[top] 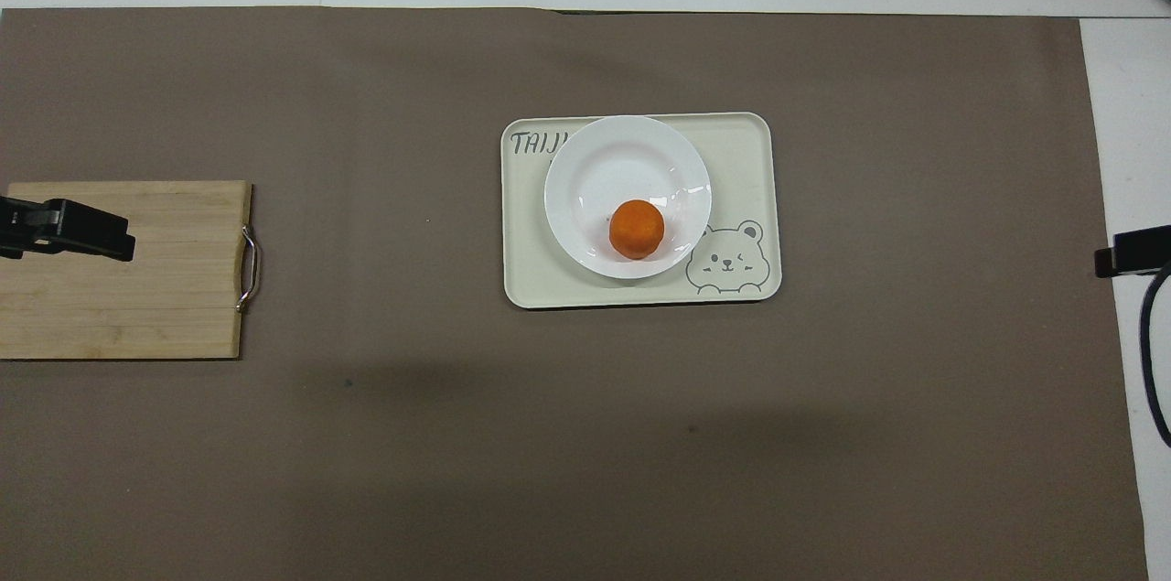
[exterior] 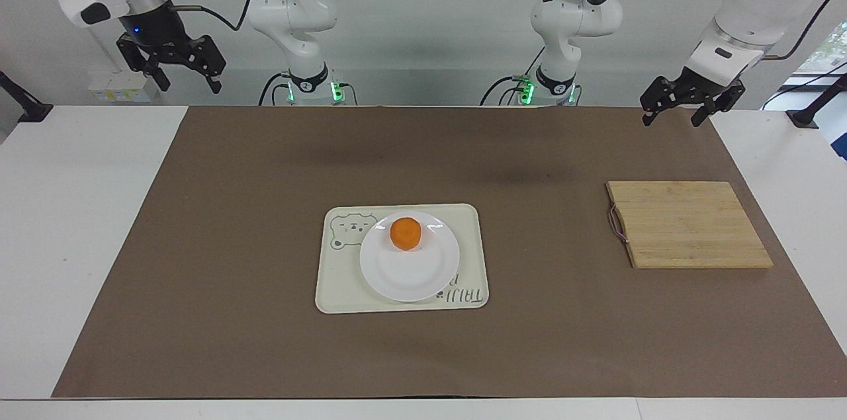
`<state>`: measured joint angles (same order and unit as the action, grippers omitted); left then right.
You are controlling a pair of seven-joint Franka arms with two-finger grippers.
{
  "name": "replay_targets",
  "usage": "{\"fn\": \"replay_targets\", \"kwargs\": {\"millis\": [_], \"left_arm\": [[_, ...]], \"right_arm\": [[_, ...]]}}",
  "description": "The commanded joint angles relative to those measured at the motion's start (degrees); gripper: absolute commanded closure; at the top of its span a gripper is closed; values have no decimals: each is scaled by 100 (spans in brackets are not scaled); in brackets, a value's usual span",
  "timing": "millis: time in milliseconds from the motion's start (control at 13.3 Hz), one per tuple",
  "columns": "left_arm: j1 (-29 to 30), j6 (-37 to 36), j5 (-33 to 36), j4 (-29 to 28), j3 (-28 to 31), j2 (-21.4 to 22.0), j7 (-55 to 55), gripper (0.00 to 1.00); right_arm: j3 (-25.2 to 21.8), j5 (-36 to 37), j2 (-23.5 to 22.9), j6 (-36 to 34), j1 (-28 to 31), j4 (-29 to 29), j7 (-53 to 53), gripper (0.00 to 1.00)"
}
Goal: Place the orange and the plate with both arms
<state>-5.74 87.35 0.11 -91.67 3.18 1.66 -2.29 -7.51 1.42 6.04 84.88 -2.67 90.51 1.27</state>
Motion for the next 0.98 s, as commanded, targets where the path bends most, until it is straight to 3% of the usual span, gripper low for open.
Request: {"fn": "replay_targets", "kwargs": {"millis": [0, 905], "left_arm": [[-33, -52, 120, -44, 25, 98, 18, 0], [-33, -52, 120, -44, 25, 98, 18, 0]], "right_arm": [[30, 183, 152, 126, 4, 212, 163, 0], [74, 95, 47, 47, 4, 10, 128, 0]]}}
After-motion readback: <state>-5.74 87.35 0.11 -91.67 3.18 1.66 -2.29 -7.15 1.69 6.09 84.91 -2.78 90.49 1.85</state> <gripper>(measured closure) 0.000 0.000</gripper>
